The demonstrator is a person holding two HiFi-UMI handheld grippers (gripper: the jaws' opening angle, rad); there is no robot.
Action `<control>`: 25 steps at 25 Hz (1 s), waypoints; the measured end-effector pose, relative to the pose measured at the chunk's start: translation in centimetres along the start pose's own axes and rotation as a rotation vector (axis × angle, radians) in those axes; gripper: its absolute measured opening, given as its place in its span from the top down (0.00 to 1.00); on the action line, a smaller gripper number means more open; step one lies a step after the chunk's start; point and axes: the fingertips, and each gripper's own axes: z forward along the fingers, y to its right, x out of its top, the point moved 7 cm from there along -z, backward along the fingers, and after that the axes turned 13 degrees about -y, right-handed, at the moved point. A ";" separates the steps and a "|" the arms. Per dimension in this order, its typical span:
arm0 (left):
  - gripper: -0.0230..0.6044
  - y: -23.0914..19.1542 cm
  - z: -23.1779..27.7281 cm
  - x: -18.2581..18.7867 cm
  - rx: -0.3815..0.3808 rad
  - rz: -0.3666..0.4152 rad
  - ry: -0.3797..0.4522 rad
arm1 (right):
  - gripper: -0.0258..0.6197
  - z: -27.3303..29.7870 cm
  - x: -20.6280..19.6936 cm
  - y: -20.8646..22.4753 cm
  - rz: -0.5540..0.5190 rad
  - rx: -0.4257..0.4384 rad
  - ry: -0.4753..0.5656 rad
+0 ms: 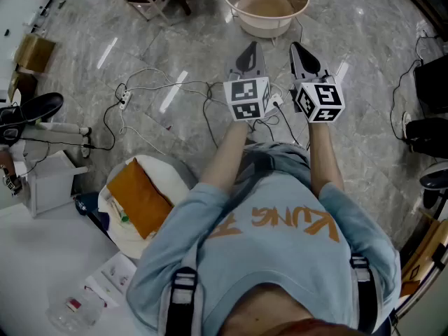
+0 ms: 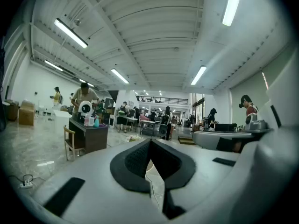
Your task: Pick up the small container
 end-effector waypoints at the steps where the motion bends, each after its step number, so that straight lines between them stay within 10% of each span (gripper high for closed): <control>1: 0.93 0.2 0.1 0.1 0.000 0.000 0.000 | 0.95 -0.1 0.0 0.2 -0.002 0.001 0.002; 25: 0.93 0.6 2.1 1.6 0.005 -0.009 0.008 | 0.94 -0.3 0.8 4.7 0.078 0.016 0.019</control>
